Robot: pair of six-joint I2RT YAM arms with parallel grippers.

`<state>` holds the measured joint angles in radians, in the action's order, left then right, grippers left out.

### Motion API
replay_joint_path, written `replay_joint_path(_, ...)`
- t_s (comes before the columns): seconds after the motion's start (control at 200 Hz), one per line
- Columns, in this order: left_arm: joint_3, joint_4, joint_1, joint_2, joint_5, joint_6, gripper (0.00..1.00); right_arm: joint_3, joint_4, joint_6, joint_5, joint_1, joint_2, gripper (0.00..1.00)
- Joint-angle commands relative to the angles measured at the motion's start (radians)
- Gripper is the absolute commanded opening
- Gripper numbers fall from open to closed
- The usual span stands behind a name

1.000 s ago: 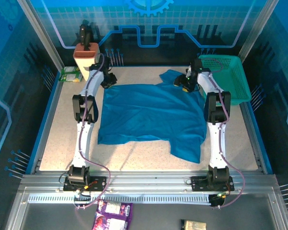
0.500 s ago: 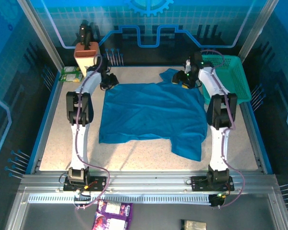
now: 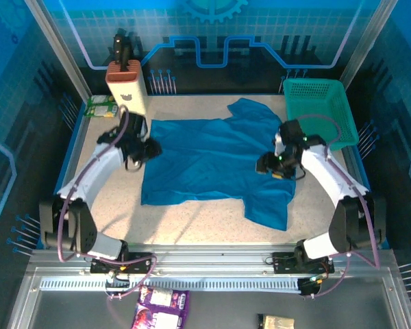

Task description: Fold the inside-out t-shirt

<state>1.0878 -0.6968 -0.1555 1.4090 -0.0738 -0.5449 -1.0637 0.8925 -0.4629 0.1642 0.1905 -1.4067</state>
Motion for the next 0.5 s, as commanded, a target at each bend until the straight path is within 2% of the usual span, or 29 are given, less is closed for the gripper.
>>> replay_joint_path(0.0,-0.202,-0.094,-0.051,-0.105,0.123,-0.075,0.25,0.144,0.036,-0.065,-0.064,0.020,0.145,0.60)
replay_joint_path(0.115,-0.326,-0.098,-0.135,-0.124,0.188,-0.124,0.27,0.257,0.048,-0.086,-0.074,0.018,0.242,0.60)
replay_joint_path(0.235,-0.341,-0.107,-0.185,-0.047,0.290,-0.146,0.34,0.269,0.052,-0.103,-0.057,0.033,0.277,0.60)
replay_joint_path(0.405,-0.305,-0.110,-0.182,0.071,0.413,-0.126,0.36,0.271,0.069,-0.135,-0.071,0.034,0.290,0.60)
replay_joint_path(0.495,-0.300,-0.091,-0.156,0.093,0.406,-0.105,0.33,0.287,0.081,-0.164,-0.094,0.035,0.324,0.61)
